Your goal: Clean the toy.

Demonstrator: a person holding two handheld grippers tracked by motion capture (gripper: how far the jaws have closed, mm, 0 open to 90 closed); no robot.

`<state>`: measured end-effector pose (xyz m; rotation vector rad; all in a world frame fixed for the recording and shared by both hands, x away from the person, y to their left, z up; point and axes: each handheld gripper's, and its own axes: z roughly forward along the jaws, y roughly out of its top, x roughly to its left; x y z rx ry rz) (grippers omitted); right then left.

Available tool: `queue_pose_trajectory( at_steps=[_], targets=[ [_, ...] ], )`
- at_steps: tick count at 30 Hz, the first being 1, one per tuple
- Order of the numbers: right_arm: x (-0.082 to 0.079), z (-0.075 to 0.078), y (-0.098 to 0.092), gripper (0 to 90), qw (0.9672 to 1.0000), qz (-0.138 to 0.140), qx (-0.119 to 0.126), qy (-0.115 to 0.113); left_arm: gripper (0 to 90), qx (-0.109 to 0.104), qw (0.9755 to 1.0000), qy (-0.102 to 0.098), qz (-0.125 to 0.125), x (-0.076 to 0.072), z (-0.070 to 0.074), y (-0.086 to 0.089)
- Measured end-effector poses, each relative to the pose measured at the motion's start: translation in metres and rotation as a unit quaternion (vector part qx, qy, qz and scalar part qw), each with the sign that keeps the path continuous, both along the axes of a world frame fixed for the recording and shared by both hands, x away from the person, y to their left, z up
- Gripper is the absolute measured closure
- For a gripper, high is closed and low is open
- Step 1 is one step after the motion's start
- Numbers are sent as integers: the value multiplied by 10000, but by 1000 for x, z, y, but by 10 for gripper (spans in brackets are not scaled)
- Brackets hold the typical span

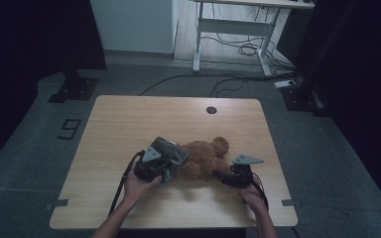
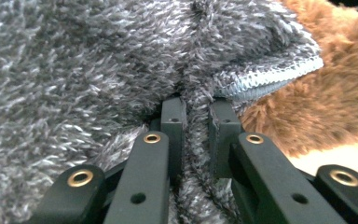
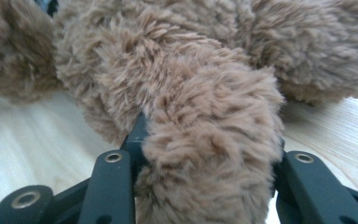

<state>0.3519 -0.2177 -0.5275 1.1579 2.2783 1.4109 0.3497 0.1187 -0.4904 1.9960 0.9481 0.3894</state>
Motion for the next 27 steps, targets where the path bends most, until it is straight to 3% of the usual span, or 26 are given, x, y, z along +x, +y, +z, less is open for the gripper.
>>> queue_pose_trajectory(
  at_steps=[4,7,10,12,16,20,22,25,26,27],
  targets=[
    [8,-9,11,554,9997,-195,-148,4,792,-3,9999,4,130,14,-1,0],
    [16,-13,14,553,9991,-393,-159,-25,791,-153,9996,152,201,24,1,0],
    [20,-13,12,554,9984,-544,-116,-78,786,-382,9988,240,180,25,16,1],
    [19,-13,8,553,9987,-506,-54,-72,787,-509,9986,133,79,22,32,-4],
    [17,-12,3,551,9990,-434,49,-69,786,-602,9977,-107,-298,17,59,-31],
    [12,-12,2,545,9989,-359,0,-288,782,-526,9965,-39,-642,20,72,-69],
    [10,-11,2,545,9990,-343,3,-292,781,-398,9961,158,-768,25,67,-90],
    [9,-8,1,550,9990,-351,51,-254,781,171,9949,482,-872,30,39,-115],
    [9,-7,-1,552,9991,-339,79,-252,782,185,9943,536,-900,30,29,-116],
    [9,-7,-2,553,9991,-353,46,-209,785,65,9941,570,-924,30,22,-115]
  ],
)
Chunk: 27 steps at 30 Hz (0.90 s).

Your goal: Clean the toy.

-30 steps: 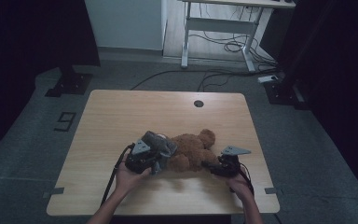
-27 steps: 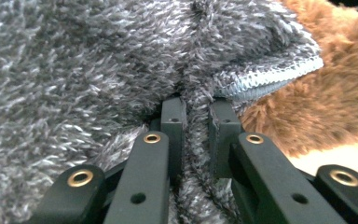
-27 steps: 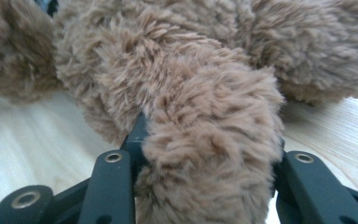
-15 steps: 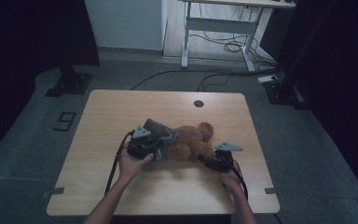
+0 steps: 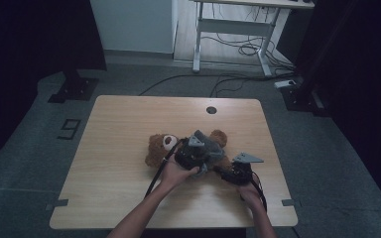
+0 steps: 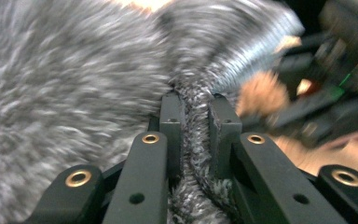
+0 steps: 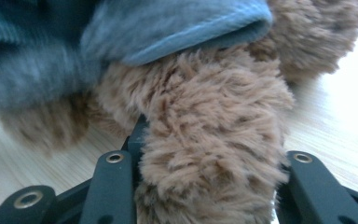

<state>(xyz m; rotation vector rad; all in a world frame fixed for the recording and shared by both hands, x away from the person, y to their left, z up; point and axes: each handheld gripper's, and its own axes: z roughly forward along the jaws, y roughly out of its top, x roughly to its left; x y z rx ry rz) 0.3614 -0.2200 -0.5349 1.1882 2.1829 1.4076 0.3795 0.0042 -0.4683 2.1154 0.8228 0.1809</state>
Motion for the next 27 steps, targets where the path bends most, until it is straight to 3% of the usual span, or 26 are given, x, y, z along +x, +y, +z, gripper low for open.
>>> queue_pose_trajectory(
  at_steps=[2,4,6,15,20,27],
  targets=[
    [2,-2,-4,554,10000,26,-28,90,790,-204,9997,115,-50,-3,-6,8],
    [3,-4,-8,555,9998,72,100,152,792,-131,9999,64,-56,-10,-10,13],
    [3,-3,-7,556,9999,57,50,139,792,-64,10000,28,-26,-16,-14,21],
    [5,-7,-8,551,9998,133,40,105,790,-143,9993,297,162,-27,-36,59],
    [5,-7,-8,549,9998,144,59,85,785,-299,9992,99,258,-30,-24,61],
    [5,-8,-9,545,9998,130,123,94,784,-583,9977,-140,328,-23,1,57]
  ],
)
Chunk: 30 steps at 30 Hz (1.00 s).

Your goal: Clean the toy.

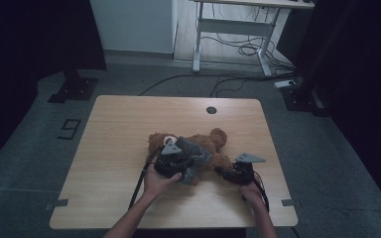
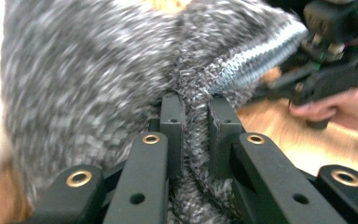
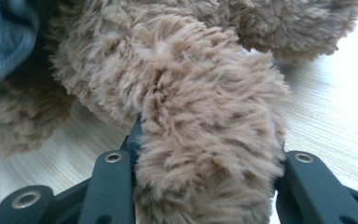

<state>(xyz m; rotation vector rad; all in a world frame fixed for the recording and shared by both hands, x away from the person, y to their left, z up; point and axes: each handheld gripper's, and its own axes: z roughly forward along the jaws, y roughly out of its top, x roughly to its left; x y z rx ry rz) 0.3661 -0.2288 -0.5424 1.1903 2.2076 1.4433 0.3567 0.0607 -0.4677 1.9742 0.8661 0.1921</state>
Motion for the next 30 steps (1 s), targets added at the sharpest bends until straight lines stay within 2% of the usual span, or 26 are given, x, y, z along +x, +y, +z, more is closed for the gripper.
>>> queue_pose_trajectory(
  at_steps=[3,4,7,8,9,10,11,14,16,22,25,26,27,30],
  targets=[
    [0,0,0,543,10000,2,6,5,784,-20,10000,-32,-23,4,6,-5],
    [0,0,1,542,10000,-2,-2,1,785,-59,10000,-67,-44,8,12,-13],
    [-1,0,1,542,10000,-2,-8,-2,784,-106,9998,-87,-111,14,18,-26],
    [-1,0,2,542,10000,8,-17,-9,784,-106,9998,-87,-111,14,18,-26],
    [-1,0,2,542,10000,-1,-12,0,784,-50,9999,-103,-126,18,19,-37],
    [-1,0,2,542,10000,-10,-11,-3,784,-50,9999,-103,-126,18,19,-37],
    [-1,0,2,542,10000,-11,-18,-6,784,57,9999,-68,-86,24,16,-46],
    [-2,1,2,542,10000,-33,-60,-22,783,122,9999,7,-63,29,11,-50],
    [-2,1,1,542,10000,-38,-75,-15,784,77,9999,78,-62,31,6,-48],
    [-2,1,2,544,9999,-2,-130,2,786,124,9999,56,-60,25,2,-38],
    [-2,1,1,545,9999,24,-121,16,787,201,9998,15,37,21,3,-19],
    [-2,1,1,545,9999,24,-121,16,786,201,9998,15,37,21,3,-19],
    [-1,0,0,546,9999,16,-94,34,787,280,9992,-61,262,22,7,-5],
    [-1,-1,-1,547,10000,39,-56,46,789,163,9991,44,391,25,9,19]
  ],
)
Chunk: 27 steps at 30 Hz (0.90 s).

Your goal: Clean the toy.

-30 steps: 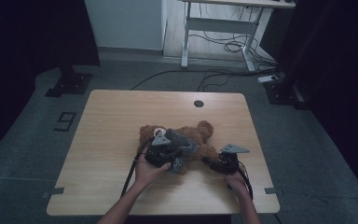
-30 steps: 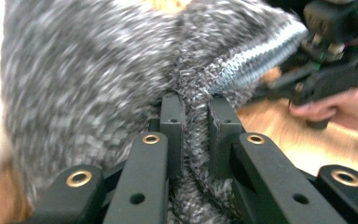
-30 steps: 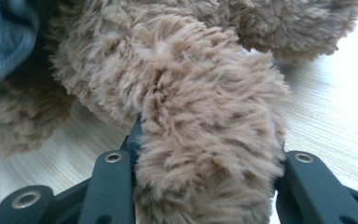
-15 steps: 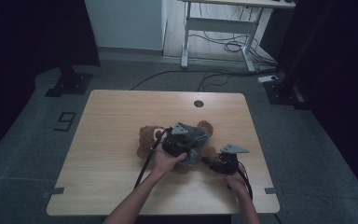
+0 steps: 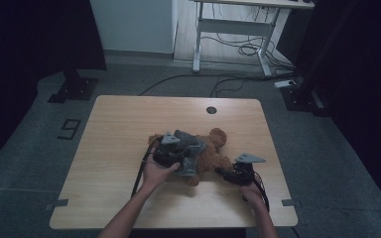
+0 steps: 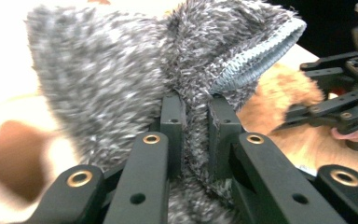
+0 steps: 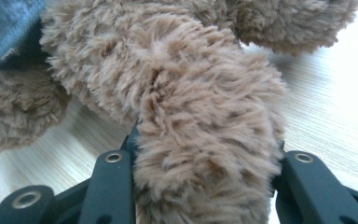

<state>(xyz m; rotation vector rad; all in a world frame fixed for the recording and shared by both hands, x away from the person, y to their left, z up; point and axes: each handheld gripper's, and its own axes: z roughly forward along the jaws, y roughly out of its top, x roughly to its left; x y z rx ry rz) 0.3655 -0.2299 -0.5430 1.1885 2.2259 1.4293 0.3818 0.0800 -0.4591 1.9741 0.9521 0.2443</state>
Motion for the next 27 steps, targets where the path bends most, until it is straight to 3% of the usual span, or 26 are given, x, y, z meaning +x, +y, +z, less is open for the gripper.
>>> queue_pose_trajectory(
  at_steps=[2,5,9,12,13,14,15,19,22,26,27],
  targets=[
    [0,0,1,547,10000,21,2,-12,790,-46,10000,-6,2,-1,0,6],
    [0,0,1,547,10000,0,16,9,790,-90,9997,-223,38,-11,5,18],
    [-1,-1,1,547,10000,-17,36,18,790,-128,9985,-468,241,-20,15,37],
    [0,-1,1,547,10000,-15,42,23,789,-124,9978,-525,380,-21,17,50],
    [0,-1,1,546,10000,-12,46,34,789,-147,9969,-506,580,-21,15,63],
    [0,-1,1,546,10000,-16,43,33,789,-147,9969,-506,580,-21,15,63],
    [0,-1,1,546,10000,-15,41,37,791,-58,9958,-488,772,-21,9,74],
    [0,-2,2,545,10000,-10,11,62,793,-9,9945,-219,1029,-16,-13,93],
    [0,-3,3,545,10000,-10,8,89,794,-32,9930,-96,1174,-14,-27,102],
    [0,-3,3,543,10000,-16,7,85,795,126,9910,-44,1328,-11,-35,109],
    [0,-3,3,543,9999,-19,14,102,795,239,9894,33,1434,-8,-42,113]
  ],
)
